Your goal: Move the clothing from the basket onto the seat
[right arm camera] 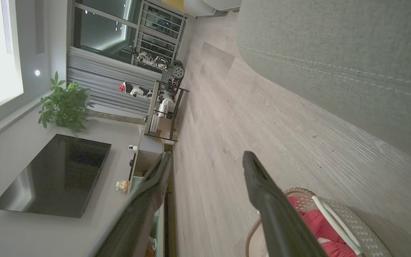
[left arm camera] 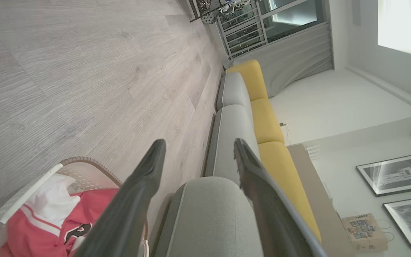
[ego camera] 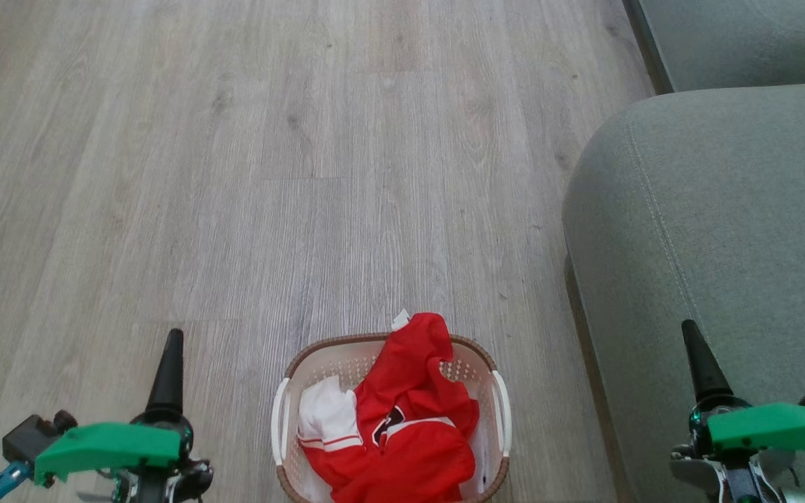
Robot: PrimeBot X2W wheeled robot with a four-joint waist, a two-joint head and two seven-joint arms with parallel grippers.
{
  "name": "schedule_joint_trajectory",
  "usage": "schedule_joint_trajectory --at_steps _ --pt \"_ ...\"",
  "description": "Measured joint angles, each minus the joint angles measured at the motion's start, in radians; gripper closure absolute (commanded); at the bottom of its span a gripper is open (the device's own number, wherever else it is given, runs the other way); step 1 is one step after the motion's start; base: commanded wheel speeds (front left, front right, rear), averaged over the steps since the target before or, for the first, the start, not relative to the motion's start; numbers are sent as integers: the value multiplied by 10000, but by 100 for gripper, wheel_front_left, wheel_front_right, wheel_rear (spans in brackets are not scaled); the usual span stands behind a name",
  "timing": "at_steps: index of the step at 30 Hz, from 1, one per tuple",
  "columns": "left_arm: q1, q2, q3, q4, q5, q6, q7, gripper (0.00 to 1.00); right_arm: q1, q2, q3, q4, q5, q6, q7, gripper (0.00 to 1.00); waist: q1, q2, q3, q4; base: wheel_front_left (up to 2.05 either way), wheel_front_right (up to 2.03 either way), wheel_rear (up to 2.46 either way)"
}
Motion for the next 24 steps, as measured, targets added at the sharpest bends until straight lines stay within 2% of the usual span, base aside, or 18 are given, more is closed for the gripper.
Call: schedule_joint_trajectory --at_steps 10,24 --pt "37 4 -247 -274 1829 128 -309 0 12 -2 169 -284 -1415 0 -263 0 0 0 -43 6 0 0 0" --pt "114 13 -487 -623 3735 303 -704 0 20 -2 372 -562 -2966 0 -702 0 0 0 -94 63 0 0 0"
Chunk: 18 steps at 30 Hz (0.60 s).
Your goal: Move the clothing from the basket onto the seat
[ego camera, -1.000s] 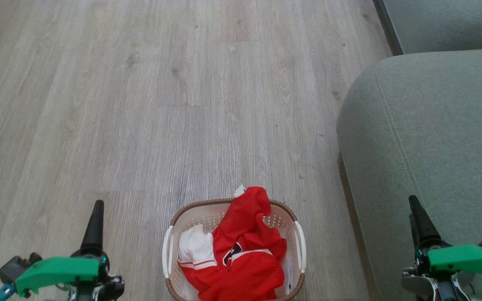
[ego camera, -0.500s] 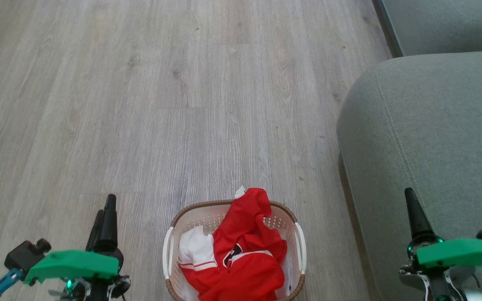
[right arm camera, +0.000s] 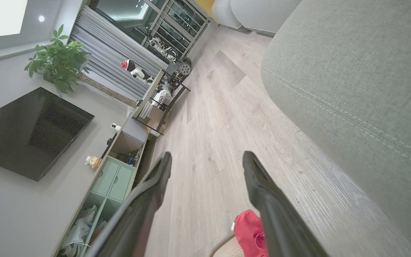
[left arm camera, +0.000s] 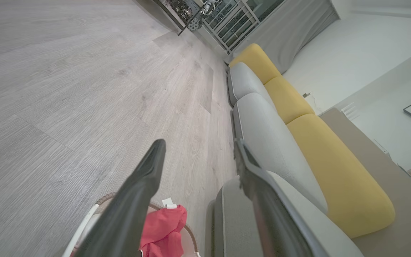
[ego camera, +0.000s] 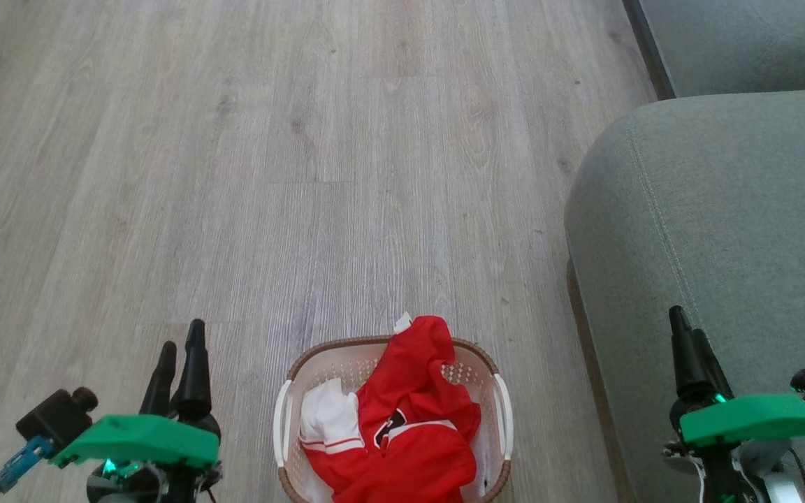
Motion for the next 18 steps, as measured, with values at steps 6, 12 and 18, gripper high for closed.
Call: schedule_joint_trajectory --at_steps 6,12,18 --pt "18 13 -130 -65 815 88 -176 0 7 0 71 -75 -736 0 -165 0 0 0 -23 14 0 0 0" --pt "121 79 -326 -73 1647 174 -355 0 10 0 138 -123 -1476 8 -336 0 0 0 -47 31 0 0 0" --pt "184 150 -476 -77 2422 278 -516 0 16 0 219 -228 -2186 8 -512 0 0 0 -63 53 0 0 0"
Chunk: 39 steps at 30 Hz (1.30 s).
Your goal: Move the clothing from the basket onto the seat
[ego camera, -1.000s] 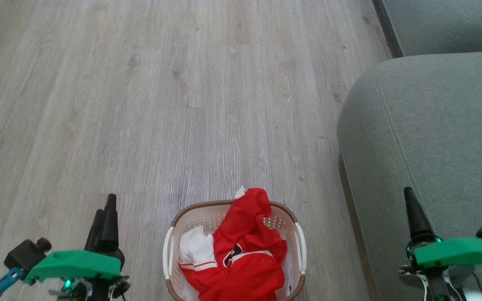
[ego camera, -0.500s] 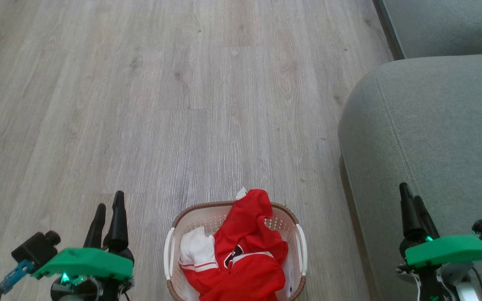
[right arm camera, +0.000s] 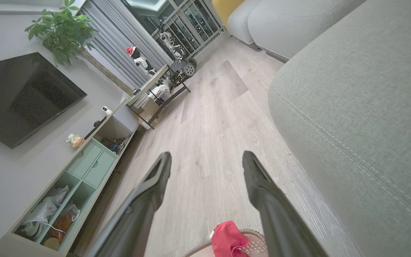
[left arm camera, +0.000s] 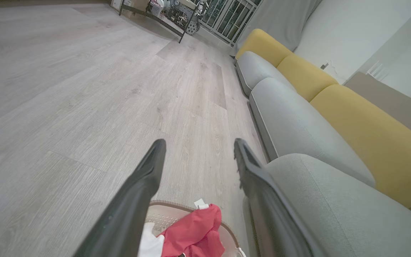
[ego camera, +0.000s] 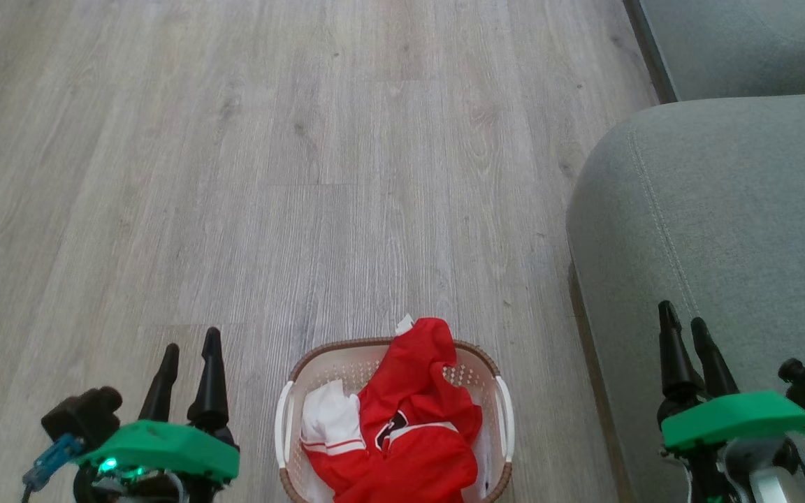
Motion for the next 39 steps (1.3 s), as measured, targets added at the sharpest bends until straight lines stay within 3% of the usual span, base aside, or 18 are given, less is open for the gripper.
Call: schedule_joint_trajectory --at_steps 39 --pt "57 186 -600 -46 4383 422 -1080 0 18 -6 322 -430 -4470 6 -1072 0 0 0 -84 83 0 0 0"
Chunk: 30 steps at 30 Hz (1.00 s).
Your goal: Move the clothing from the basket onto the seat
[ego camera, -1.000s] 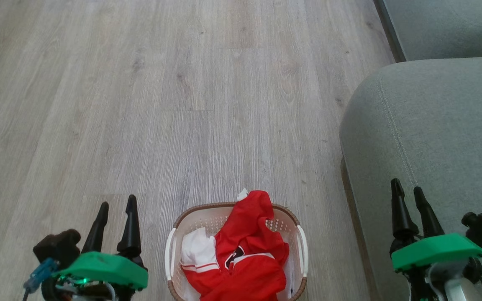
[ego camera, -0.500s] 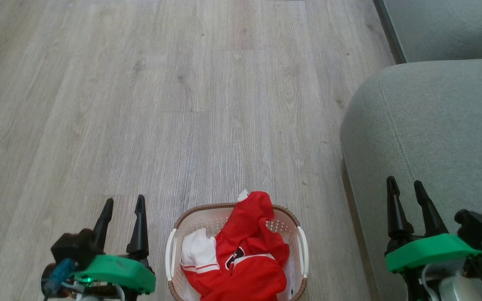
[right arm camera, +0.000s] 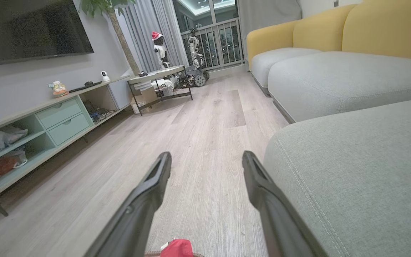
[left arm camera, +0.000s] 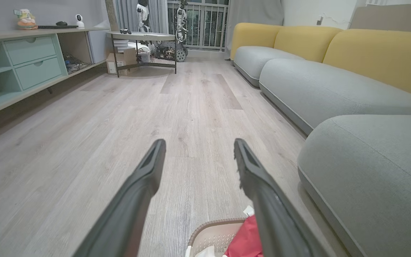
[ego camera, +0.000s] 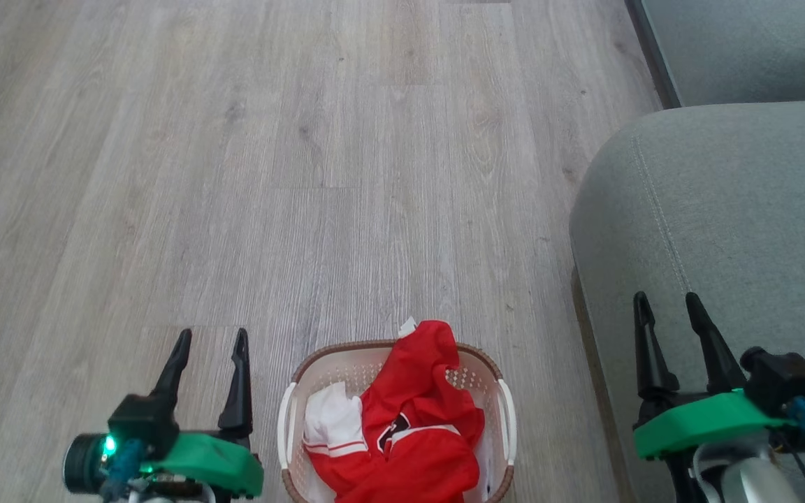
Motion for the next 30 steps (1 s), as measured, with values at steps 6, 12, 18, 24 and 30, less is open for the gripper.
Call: schedule_joint_trajectory --at_steps 6,12,18,24,30 --pt "9 -2 -10 27 696 0 -167 0 2 0 73 -56 -704 0 -207 0 0 0 15 21 0 0 0" --pt "68 -12 -8 104 1058 -19 -251 0 2 -2 113 -90 -1070 2 -307 0 0 0 36 13 0 0 0" --pt "68 -23 15 165 1058 -105 -251 0 2 -2 113 -86 -1070 2 -307 0 0 0 42 12 0 0 0" --pt "68 -42 42 178 1058 -119 -251 0 2 -2 113 -86 -1070 2 -307 0 0 0 64 14 0 0 0" --pt "67 -67 54 176 1058 -190 -251 0 2 -2 102 -90 -1068 2 -307 0 0 0 137 21 0 0 0"
